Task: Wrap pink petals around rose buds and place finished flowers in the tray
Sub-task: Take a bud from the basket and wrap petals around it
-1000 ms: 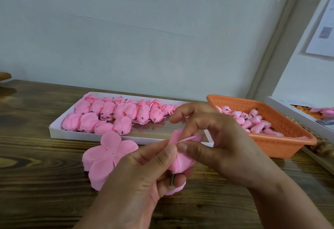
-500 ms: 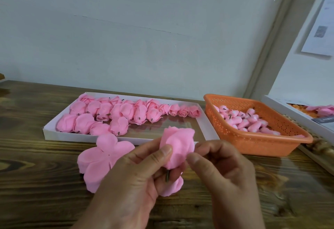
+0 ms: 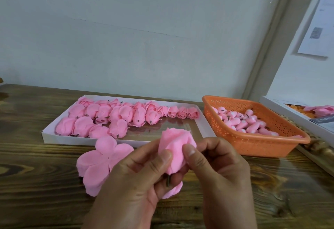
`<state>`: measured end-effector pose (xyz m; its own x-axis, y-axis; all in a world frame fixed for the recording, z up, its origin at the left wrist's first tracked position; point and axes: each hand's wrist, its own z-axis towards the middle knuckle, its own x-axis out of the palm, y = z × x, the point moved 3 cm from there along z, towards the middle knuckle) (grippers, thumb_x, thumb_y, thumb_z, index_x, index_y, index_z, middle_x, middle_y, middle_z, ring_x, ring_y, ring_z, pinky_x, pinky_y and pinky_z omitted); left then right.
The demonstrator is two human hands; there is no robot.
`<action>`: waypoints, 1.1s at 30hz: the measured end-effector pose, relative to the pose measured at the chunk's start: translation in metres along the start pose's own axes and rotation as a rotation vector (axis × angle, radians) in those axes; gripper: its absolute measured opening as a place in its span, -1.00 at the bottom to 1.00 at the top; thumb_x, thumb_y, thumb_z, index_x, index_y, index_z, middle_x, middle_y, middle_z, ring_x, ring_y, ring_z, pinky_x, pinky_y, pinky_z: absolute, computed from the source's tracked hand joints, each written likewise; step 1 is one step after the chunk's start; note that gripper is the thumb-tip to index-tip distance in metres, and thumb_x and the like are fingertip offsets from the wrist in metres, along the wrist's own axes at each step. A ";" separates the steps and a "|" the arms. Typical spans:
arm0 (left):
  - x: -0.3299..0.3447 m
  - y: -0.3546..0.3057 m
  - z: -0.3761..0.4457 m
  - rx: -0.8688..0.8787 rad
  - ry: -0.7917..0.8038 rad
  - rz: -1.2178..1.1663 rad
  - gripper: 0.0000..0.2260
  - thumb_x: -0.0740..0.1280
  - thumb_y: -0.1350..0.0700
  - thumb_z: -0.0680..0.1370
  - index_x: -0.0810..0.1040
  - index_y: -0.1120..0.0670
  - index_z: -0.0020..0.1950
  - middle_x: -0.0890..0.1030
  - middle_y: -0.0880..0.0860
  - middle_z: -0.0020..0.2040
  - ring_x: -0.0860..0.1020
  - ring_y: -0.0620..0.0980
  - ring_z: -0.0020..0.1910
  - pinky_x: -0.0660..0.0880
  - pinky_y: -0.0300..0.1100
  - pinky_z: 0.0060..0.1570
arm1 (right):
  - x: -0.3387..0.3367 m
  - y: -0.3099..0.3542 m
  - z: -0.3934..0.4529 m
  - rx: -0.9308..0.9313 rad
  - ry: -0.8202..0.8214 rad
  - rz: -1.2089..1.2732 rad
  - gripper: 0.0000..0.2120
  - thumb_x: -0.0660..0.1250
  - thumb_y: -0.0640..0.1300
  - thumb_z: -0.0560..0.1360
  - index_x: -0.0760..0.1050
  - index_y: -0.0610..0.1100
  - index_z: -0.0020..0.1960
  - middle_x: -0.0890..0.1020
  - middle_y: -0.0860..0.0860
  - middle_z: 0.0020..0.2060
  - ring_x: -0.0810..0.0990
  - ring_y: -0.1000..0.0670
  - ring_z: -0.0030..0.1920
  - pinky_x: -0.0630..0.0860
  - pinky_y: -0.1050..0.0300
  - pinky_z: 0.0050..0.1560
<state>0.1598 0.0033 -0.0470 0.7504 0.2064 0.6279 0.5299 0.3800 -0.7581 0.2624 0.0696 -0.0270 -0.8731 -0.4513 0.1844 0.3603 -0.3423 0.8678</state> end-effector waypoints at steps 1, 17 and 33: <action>0.000 -0.001 0.000 0.020 -0.010 0.002 -0.31 0.71 0.04 -0.21 0.73 0.15 -0.11 0.70 0.23 -0.12 0.69 0.14 -0.27 0.56 -0.24 -0.44 | 0.001 0.002 -0.001 -0.026 0.008 -0.023 -0.81 0.55 -0.19 0.21 0.54 -0.15 -0.32 0.56 -0.16 -0.50 0.54 -0.03 -0.47 0.50 0.12 -0.39; 0.005 -0.004 -0.009 0.307 -0.057 0.262 -0.46 0.62 -0.21 0.01 0.73 -0.07 -0.06 0.71 0.13 -0.17 0.62 0.12 -0.27 0.55 -0.11 -0.34 | 0.010 0.014 -0.009 -0.411 -0.177 -0.443 -0.91 0.36 -0.17 0.27 0.50 -0.16 -0.38 0.59 0.04 -0.40 0.53 0.01 -0.40 0.49 0.02 -0.36; 0.011 -0.002 -0.010 0.605 -0.352 0.611 -0.75 0.48 -0.03 0.24 0.61 -0.43 -0.28 0.68 -0.21 -0.32 0.63 -0.34 -0.27 0.44 -0.57 -0.28 | 0.018 0.013 -0.002 0.043 0.045 -0.282 -0.75 0.56 -0.07 0.11 0.61 -0.18 -0.32 0.66 -0.11 -0.37 0.61 -0.23 -0.27 0.58 -0.15 -0.23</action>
<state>0.1707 -0.0040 -0.0402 0.6160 0.7496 0.2424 -0.2881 0.5007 -0.8162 0.2518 0.0559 -0.0136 -0.9212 -0.3794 -0.0864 0.0905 -0.4248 0.9007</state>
